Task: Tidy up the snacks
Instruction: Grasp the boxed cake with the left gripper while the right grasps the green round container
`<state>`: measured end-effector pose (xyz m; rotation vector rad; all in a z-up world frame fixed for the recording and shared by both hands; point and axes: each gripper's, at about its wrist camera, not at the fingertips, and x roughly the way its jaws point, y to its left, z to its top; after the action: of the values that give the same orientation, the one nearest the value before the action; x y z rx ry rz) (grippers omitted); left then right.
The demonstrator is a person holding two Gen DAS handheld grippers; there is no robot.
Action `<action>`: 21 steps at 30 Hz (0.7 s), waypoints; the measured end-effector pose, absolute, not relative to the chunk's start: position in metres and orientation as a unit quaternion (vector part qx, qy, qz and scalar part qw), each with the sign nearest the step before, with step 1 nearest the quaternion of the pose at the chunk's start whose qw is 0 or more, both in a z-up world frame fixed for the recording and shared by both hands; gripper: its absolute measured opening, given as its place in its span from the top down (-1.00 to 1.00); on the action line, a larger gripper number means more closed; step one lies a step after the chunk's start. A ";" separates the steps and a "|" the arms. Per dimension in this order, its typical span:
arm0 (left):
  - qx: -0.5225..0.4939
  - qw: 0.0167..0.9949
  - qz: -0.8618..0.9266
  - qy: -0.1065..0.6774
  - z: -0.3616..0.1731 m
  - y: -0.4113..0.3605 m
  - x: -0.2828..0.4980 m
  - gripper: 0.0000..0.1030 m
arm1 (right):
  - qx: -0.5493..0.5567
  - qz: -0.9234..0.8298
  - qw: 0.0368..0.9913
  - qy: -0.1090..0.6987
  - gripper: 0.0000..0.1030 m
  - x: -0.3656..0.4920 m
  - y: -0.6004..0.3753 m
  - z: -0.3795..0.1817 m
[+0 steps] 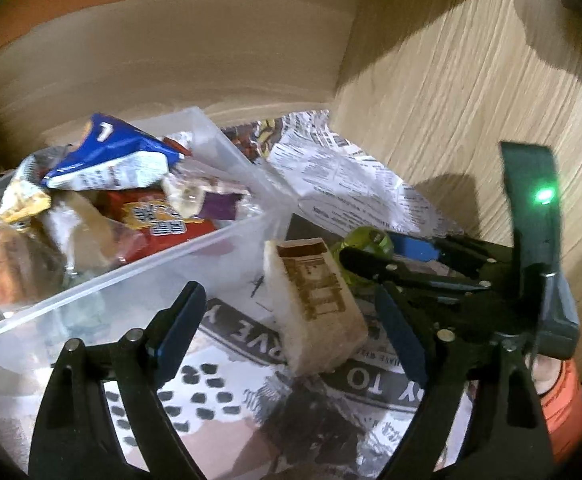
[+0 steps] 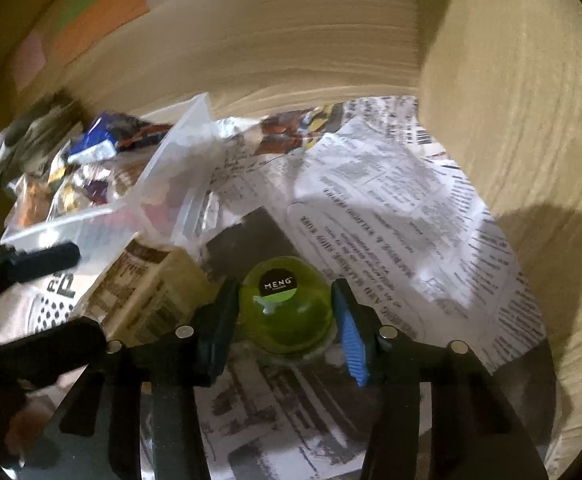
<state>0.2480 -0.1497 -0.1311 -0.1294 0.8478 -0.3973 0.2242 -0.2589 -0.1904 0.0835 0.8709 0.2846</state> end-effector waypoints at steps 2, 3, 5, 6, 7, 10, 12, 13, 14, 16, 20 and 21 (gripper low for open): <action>-0.063 0.884 -0.201 0.417 -0.136 -0.157 0.255 -0.59 | 0.045 0.131 0.900 0.414 0.16 0.223 -0.263 -0.187; -0.062 0.882 -0.201 0.422 -0.139 -0.159 0.257 -0.57 | 0.043 0.127 0.902 0.411 0.16 0.222 -0.264 -0.186; -0.061 0.878 -0.202 0.430 -0.143 -0.164 0.261 -0.44 | 0.037 0.115 0.907 0.404 0.16 0.219 -0.267 -0.182; -0.061 0.876 -0.203 0.434 -0.146 -0.166 0.263 -0.40 | 0.037 0.113 0.908 0.402 0.16 0.218 -0.269 -0.181; -0.060 0.874 -0.202 0.438 -0.149 -0.169 0.266 -0.31 | 0.041 0.113 0.908 0.402 0.16 0.219 -0.270 -0.181; -0.058 0.868 -0.201 0.450 -0.159 -0.175 0.273 0.10 | 0.049 0.115 0.908 0.400 0.16 0.217 -0.274 -0.179; -0.057 0.871 -0.196 0.448 -0.162 -0.174 0.272 0.30 | 0.052 0.117 0.909 0.398 0.16 0.216 -0.274 -0.178; -0.059 0.871 -0.196 0.446 -0.161 -0.173 0.271 0.31 | 0.053 0.118 0.909 0.397 0.16 0.216 -0.273 -0.177; -0.059 0.872 -0.196 0.444 -0.162 -0.170 0.270 0.31 | 0.055 0.119 0.909 0.395 0.16 0.215 -0.273 -0.176; -0.055 0.877 -0.194 0.437 -0.159 -0.167 0.266 0.31 | 0.058 0.122 0.910 0.391 0.16 0.213 -0.272 -0.173; -0.053 0.883 -0.201 0.422 -0.148 -0.160 0.252 0.32 | 0.059 0.129 0.914 0.381 0.16 0.207 -0.269 -0.163; -0.053 0.885 -0.203 0.416 -0.143 -0.158 0.248 0.32 | 0.058 0.130 0.915 0.378 0.16 0.205 -0.267 -0.161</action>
<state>0.2479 -0.1583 -0.1430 -0.1108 0.8649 -0.4215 0.2055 -0.2672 -0.1609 0.1202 0.7787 0.2686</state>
